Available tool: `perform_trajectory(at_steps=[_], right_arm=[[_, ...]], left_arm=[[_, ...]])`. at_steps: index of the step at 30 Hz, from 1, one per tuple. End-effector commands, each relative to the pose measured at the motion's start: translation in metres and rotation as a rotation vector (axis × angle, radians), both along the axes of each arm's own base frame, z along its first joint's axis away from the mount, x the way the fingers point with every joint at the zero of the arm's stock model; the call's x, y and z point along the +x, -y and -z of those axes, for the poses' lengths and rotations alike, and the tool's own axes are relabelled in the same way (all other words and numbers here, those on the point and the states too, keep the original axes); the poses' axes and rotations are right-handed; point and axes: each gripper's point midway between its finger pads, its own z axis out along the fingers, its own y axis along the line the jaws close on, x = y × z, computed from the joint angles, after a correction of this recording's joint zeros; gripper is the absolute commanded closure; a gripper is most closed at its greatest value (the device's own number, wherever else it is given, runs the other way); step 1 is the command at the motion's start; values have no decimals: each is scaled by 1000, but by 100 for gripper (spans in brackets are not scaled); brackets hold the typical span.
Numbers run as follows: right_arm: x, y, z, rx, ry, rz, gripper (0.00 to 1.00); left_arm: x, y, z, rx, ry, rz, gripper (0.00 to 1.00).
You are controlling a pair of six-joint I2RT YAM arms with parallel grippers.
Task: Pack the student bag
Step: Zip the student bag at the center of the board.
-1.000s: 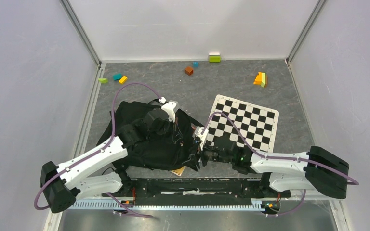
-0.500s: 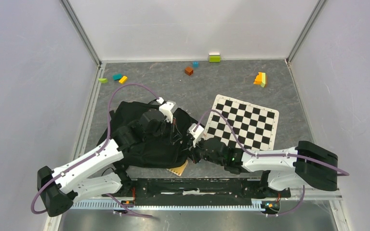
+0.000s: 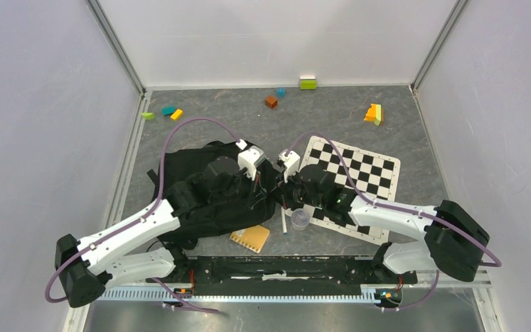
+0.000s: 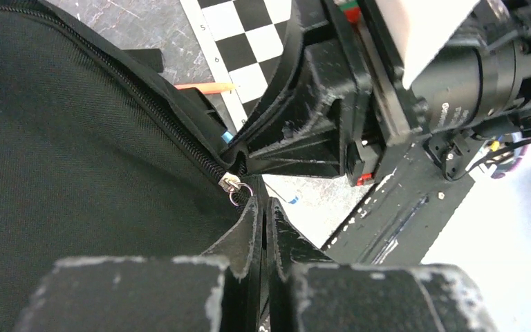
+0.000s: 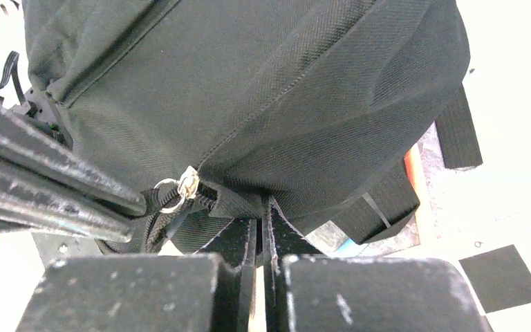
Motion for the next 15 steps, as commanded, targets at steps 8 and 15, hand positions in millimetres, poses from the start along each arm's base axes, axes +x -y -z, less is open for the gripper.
perform_trajectory(at_steps=[8,15], right_arm=[[83,19,-37,-4,83,100,100],[114,28,-54,10,118,96,100]], left_arm=[[-33,43,-6,-18,57,163,98],[11,23,-5,108,83,-149,47]])
